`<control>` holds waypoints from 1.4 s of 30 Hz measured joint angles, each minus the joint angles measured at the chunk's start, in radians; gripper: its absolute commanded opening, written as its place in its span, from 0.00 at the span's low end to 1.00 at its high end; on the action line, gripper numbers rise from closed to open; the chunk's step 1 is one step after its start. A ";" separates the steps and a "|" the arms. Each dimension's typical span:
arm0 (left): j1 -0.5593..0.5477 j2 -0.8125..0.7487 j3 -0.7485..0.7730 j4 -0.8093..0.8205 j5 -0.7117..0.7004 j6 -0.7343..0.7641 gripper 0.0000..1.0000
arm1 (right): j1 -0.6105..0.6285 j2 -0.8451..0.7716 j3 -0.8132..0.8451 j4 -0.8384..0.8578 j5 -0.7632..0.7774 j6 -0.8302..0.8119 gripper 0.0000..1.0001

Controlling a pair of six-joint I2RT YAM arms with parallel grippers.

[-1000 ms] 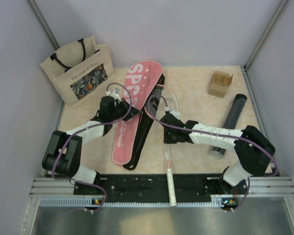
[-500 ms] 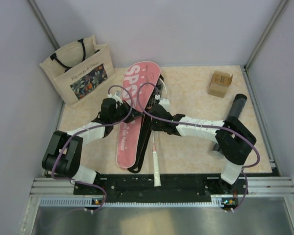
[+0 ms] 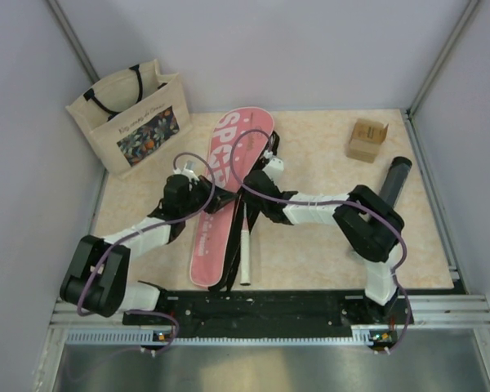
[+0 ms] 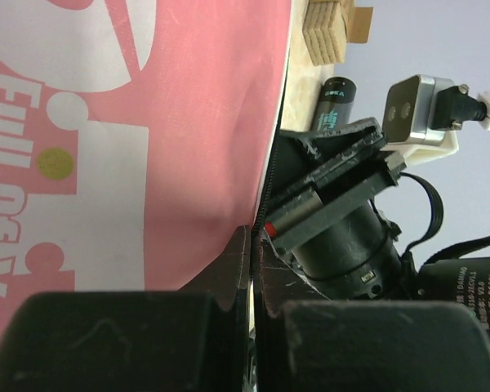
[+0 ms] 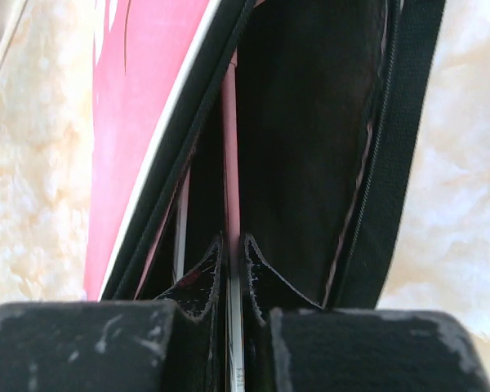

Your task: Pack up the badminton gear

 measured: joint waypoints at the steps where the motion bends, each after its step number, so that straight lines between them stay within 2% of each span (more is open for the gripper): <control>1: -0.002 -0.009 -0.008 0.002 -0.007 -0.009 0.00 | -0.001 0.009 0.001 0.016 0.006 0.012 0.00; 4: -0.008 -0.022 -0.022 0.009 -0.027 -0.023 0.00 | -0.003 0.048 0.015 0.066 0.021 0.047 0.00; 5: -0.010 -0.023 -0.024 0.009 -0.032 -0.024 0.00 | -0.003 0.063 0.020 0.081 0.021 0.053 0.03; 6: -0.010 -0.023 -0.024 0.009 -0.036 -0.024 0.05 | -0.003 0.074 0.021 0.094 0.020 0.060 0.05; 8: -0.011 -0.023 -0.024 0.008 -0.038 -0.013 0.23 | -0.003 0.090 0.020 0.109 0.018 0.062 0.05; 11: -0.011 -0.025 -0.014 -0.033 -0.038 0.036 0.34 | -0.003 0.095 0.017 0.126 0.015 0.062 0.05; 18: -0.036 -0.139 0.093 -0.384 -0.113 0.337 0.43 | -0.009 0.096 0.010 0.152 -0.001 0.069 0.05; 21: -0.047 -0.207 0.121 -0.520 -0.159 0.476 0.45 | -0.009 0.100 0.010 0.169 -0.013 0.083 0.04; 26: -0.087 -0.261 0.121 -0.651 -0.189 0.596 0.46 | -0.010 0.125 0.010 0.196 -0.030 0.100 0.04; 33: -0.132 -0.277 0.058 -0.671 -0.215 0.626 0.46 | -0.016 0.129 -0.017 0.233 -0.050 0.145 0.03; 42: -0.151 -0.237 0.056 -0.673 -0.288 0.642 0.46 | -0.019 0.134 -0.018 0.259 -0.065 0.175 0.03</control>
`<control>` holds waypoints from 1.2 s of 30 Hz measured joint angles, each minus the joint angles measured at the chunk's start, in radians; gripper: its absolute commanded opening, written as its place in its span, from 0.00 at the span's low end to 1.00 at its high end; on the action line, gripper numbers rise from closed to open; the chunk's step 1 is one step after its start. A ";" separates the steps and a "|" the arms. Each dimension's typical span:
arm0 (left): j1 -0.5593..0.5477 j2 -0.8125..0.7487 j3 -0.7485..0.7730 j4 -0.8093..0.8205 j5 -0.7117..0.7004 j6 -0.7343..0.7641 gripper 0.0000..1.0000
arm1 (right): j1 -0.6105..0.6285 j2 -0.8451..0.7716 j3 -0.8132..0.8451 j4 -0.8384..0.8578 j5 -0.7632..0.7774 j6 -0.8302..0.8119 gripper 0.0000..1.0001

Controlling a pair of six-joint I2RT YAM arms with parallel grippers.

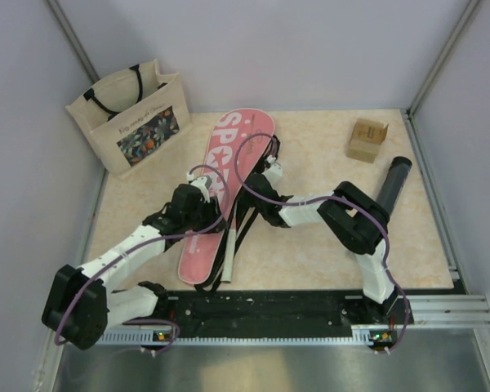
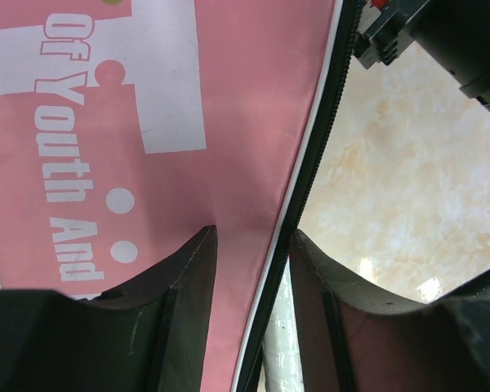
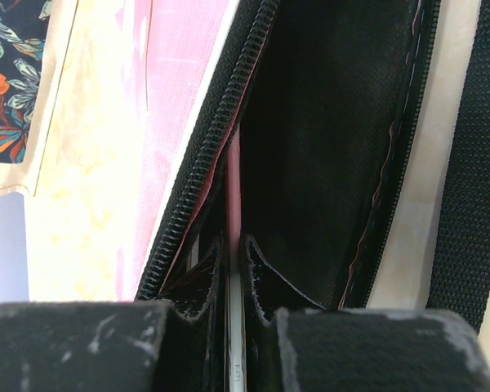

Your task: Pack up the badminton gear

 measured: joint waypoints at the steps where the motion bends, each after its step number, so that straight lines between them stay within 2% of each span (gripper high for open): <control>1: -0.004 0.006 0.000 0.000 -0.006 0.003 0.46 | 0.000 0.000 0.000 0.000 0.000 0.003 0.03; 10: -0.085 0.047 0.000 0.008 -0.081 0.006 0.48 | -0.002 0.011 -0.004 0.013 -0.008 0.024 0.03; 13: -0.103 0.065 0.000 0.017 -0.116 0.006 0.43 | -0.004 0.011 -0.004 0.014 -0.014 0.032 0.03; 15: -0.108 0.082 0.000 0.019 -0.142 0.004 0.31 | -0.006 0.011 -0.005 0.017 -0.020 0.038 0.03; 19: -0.111 0.097 0.000 0.018 -0.179 -0.004 0.00 | -0.011 0.011 -0.019 0.037 -0.029 0.060 0.03; 23: -0.113 0.081 0.000 0.015 -0.184 -0.021 0.00 | -0.017 0.011 -0.037 0.065 -0.033 0.095 0.03; 30: -0.113 -0.082 -0.013 0.012 -0.174 -0.085 0.00 | -0.030 0.015 -0.039 0.106 -0.032 0.153 0.02; 36: -0.111 -0.141 -0.036 0.032 -0.153 -0.177 0.00 | -0.031 0.063 -0.039 0.191 -0.015 0.222 0.01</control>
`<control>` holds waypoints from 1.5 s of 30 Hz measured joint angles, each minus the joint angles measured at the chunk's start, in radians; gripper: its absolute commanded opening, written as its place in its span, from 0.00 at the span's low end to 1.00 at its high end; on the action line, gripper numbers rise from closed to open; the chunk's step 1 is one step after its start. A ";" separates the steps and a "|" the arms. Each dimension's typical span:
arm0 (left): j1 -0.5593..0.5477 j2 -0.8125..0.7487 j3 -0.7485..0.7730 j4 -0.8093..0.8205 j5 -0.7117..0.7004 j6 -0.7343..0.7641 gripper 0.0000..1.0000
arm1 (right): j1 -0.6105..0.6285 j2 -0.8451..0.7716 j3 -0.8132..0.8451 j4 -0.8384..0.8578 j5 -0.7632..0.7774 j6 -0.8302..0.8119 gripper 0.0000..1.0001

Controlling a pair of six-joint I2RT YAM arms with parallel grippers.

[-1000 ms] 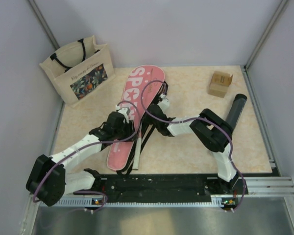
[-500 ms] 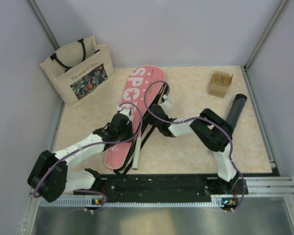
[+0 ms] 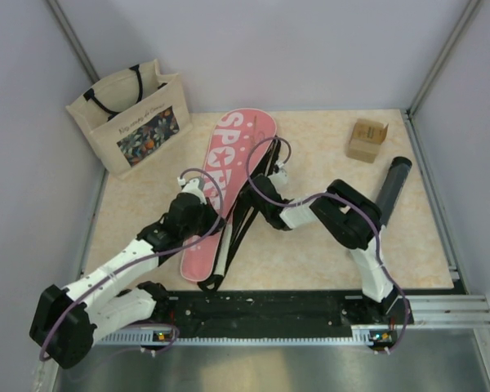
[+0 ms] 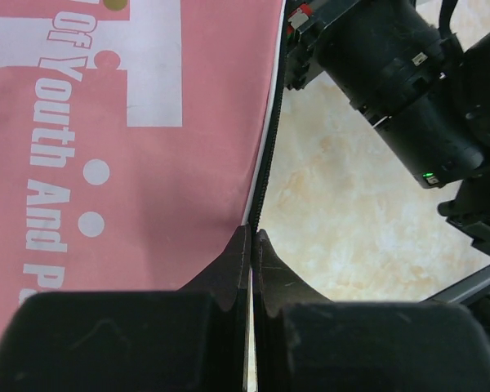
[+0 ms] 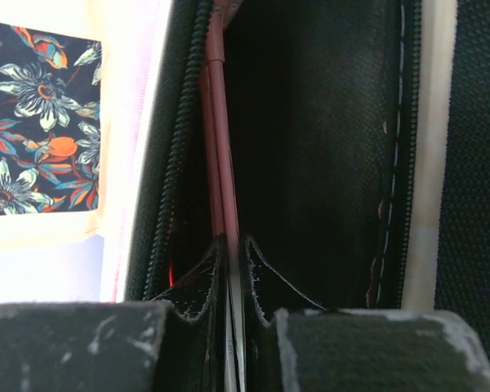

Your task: Pack up the badminton gear

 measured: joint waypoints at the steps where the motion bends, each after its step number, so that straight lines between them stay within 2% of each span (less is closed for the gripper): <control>1: 0.000 -0.010 -0.014 0.013 0.003 -0.021 0.00 | 0.000 0.011 0.000 0.011 0.004 0.011 0.02; 10: 0.005 -0.076 -0.097 0.089 -0.008 -0.165 0.00 | 0.036 0.052 0.032 0.040 0.096 0.059 0.03; 13: 0.005 -0.095 -0.100 0.092 -0.022 -0.185 0.00 | 0.047 0.075 0.044 0.056 0.125 0.072 0.15; 15: 0.006 -0.097 -0.105 0.093 -0.026 -0.196 0.00 | 0.052 0.079 0.044 0.063 0.143 0.080 0.37; 16: 0.006 -0.097 -0.107 0.092 -0.024 -0.206 0.00 | 0.055 0.079 0.045 0.063 0.157 0.082 0.42; 20: 0.004 -0.097 -0.108 0.097 -0.019 -0.217 0.00 | 0.055 0.079 0.061 0.052 0.160 0.052 0.56; 26: 0.002 -0.095 -0.108 0.100 -0.024 -0.217 0.00 | 0.035 0.005 0.066 -0.084 0.038 -0.022 0.60; 34: 0.000 -0.057 -0.126 0.129 -0.024 -0.217 0.00 | -0.015 -0.256 -0.127 -0.242 -0.158 -0.130 0.59; 38: 0.000 -0.032 -0.127 0.147 -0.022 -0.214 0.14 | -0.034 -0.306 -0.148 -0.261 -0.176 -0.160 0.63; 41: -0.001 0.001 -0.128 0.161 -0.012 -0.209 0.33 | -0.066 -0.320 -0.155 -0.262 -0.195 -0.181 0.65; 45: -0.001 0.018 -0.129 0.164 0.003 -0.200 0.41 | -0.096 -0.316 -0.153 -0.269 -0.206 -0.208 0.67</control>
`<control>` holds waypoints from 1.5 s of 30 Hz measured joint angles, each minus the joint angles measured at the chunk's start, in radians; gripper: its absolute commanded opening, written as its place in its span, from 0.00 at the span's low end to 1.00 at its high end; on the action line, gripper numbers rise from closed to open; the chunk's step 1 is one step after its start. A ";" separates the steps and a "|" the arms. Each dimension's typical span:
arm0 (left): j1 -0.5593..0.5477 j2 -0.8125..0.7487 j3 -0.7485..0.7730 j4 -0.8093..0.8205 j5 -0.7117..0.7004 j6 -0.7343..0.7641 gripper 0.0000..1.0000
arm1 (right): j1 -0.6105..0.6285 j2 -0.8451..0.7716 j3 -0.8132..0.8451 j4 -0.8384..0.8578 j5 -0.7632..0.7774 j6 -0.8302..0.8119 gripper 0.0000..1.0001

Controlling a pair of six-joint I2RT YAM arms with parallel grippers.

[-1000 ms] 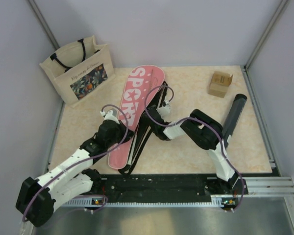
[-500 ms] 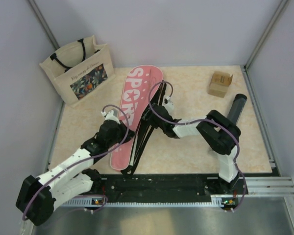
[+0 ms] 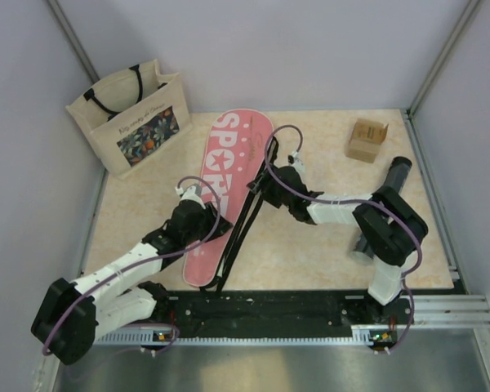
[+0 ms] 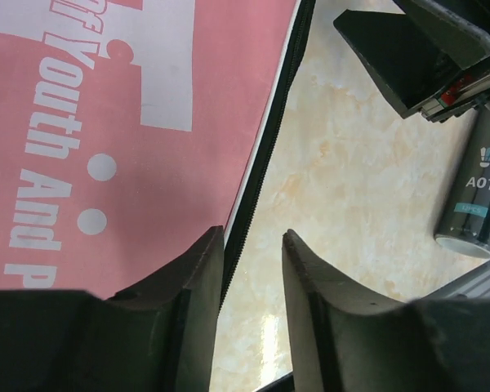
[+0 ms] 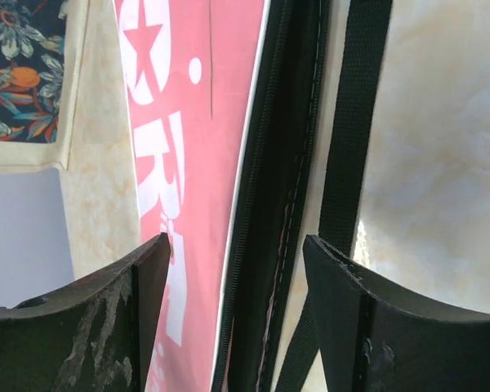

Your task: Pack up the badminton gear

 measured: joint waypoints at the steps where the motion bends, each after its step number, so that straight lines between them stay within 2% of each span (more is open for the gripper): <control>1: 0.000 0.000 0.000 -0.001 0.000 0.003 0.41 | -0.003 0.004 0.000 0.002 -0.003 -0.003 0.67; 9: 0.000 -0.014 0.000 -0.054 -0.071 0.050 0.41 | -0.005 0.127 0.081 -0.031 -0.033 -0.020 0.65; 13: 0.000 -0.014 0.027 -0.126 -0.176 0.084 0.42 | -0.005 0.171 0.130 -0.024 -0.044 -0.019 0.56; 16: 0.002 -0.005 0.076 -0.190 -0.244 0.124 0.44 | -0.005 0.192 0.136 0.002 -0.051 -0.010 0.30; 18: 0.002 -0.001 0.115 -0.223 -0.274 0.155 0.46 | -0.006 0.199 0.126 0.017 -0.053 0.002 0.06; 19: 0.002 -0.001 0.134 -0.239 -0.283 0.173 0.46 | -0.010 0.199 0.114 0.026 -0.056 0.008 0.00; 26: 0.004 -0.014 0.225 -0.286 -0.226 0.325 0.43 | -0.032 0.132 0.096 -0.009 -0.097 -0.042 0.00; 36: 0.004 -0.156 0.231 -0.262 0.021 0.565 0.42 | -0.032 -0.242 0.109 -0.311 -0.024 -0.063 0.00; 41: 0.004 -0.245 0.224 -0.188 0.129 0.591 0.46 | -0.032 -0.255 0.181 -0.434 0.074 -0.066 0.00; 45: 0.003 -0.254 0.153 -0.171 0.099 0.460 0.49 | -0.032 -0.254 0.188 -0.441 0.091 -0.108 0.01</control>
